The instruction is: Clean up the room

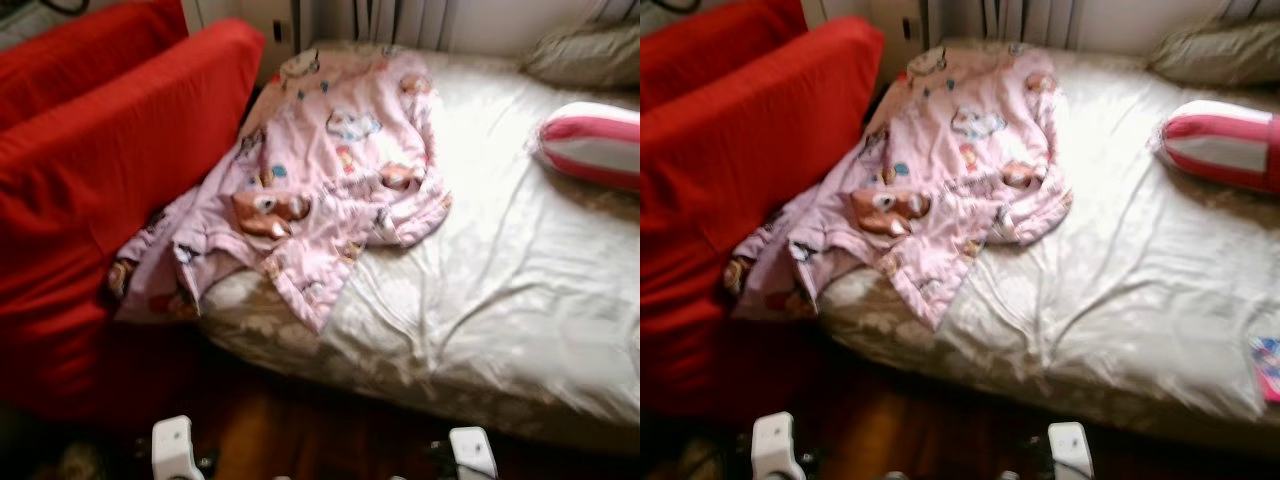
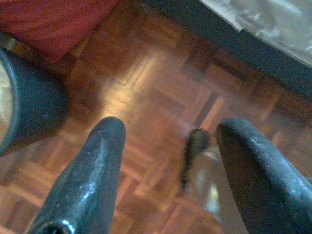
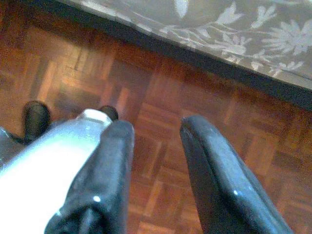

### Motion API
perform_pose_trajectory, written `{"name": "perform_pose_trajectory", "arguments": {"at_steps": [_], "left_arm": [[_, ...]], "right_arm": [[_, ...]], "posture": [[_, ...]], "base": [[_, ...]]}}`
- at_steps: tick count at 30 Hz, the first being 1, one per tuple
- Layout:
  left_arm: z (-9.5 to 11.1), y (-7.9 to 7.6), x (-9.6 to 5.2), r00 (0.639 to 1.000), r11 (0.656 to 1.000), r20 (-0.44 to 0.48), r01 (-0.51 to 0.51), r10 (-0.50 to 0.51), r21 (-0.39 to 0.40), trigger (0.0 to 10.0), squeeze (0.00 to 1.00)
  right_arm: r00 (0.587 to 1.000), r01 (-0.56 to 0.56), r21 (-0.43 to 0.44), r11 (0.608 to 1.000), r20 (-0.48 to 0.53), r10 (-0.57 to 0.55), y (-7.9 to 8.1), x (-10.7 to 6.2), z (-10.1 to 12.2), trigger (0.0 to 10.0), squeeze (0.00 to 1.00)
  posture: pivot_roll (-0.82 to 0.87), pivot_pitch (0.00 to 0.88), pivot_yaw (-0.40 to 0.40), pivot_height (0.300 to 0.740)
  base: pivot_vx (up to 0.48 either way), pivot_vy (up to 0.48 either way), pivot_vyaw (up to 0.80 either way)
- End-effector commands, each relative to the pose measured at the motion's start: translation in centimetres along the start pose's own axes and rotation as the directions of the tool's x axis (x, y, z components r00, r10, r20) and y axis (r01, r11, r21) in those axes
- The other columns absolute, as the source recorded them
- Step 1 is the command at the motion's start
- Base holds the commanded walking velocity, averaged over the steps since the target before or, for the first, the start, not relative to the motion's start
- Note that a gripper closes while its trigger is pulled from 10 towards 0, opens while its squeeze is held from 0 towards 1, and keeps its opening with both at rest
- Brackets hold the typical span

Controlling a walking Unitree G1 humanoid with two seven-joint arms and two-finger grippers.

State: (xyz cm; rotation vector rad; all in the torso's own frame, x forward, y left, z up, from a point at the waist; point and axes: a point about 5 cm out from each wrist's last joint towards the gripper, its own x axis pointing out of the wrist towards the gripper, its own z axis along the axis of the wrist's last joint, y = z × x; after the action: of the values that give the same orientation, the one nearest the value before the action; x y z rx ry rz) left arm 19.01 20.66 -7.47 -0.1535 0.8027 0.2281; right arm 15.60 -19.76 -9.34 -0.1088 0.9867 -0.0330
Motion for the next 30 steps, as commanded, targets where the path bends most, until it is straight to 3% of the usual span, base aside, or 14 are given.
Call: {"name": "perform_pose_trajectory", "arguments": {"at_steps": [1,16,30], "left_arm": [[-0.61,0.53,-0.18,1.0,1.0,-0.023,-0.013,0.013,0.011,10.0,0.0],[-0.31,0.55,-0.13,1.0,1.0,-0.009,-0.002,0.002,0.027,10.0,0.0],[0.03,0.25,-0.02,1.0,0.999,0.002,0.0,0.0,0.041,10.0,0.0]], "right_arm": [[1.0,0.003,0.005,1.0,-0.016,-0.003,-0.03,-0.07,-0.39,10.0,0.0],[1.0,-0.008,-0.01,1.0,-0.004,0.008,0.16,-0.01,-0.12,10.0,0.0],[1.0,-0.019,-0.004,1.0,0.006,0.019,0.28,0.01,0.07,10.0,0.0]], "posture": [[0.08,0.176,-0.015,0.74],[0.08,0.198,-0.017,0.74],[0.08,0.204,-0.017,0.74]], "base": [[0.0,0.0,0.0],[0.0,0.0,0.0],[0.0,-0.054,0.78]]}}
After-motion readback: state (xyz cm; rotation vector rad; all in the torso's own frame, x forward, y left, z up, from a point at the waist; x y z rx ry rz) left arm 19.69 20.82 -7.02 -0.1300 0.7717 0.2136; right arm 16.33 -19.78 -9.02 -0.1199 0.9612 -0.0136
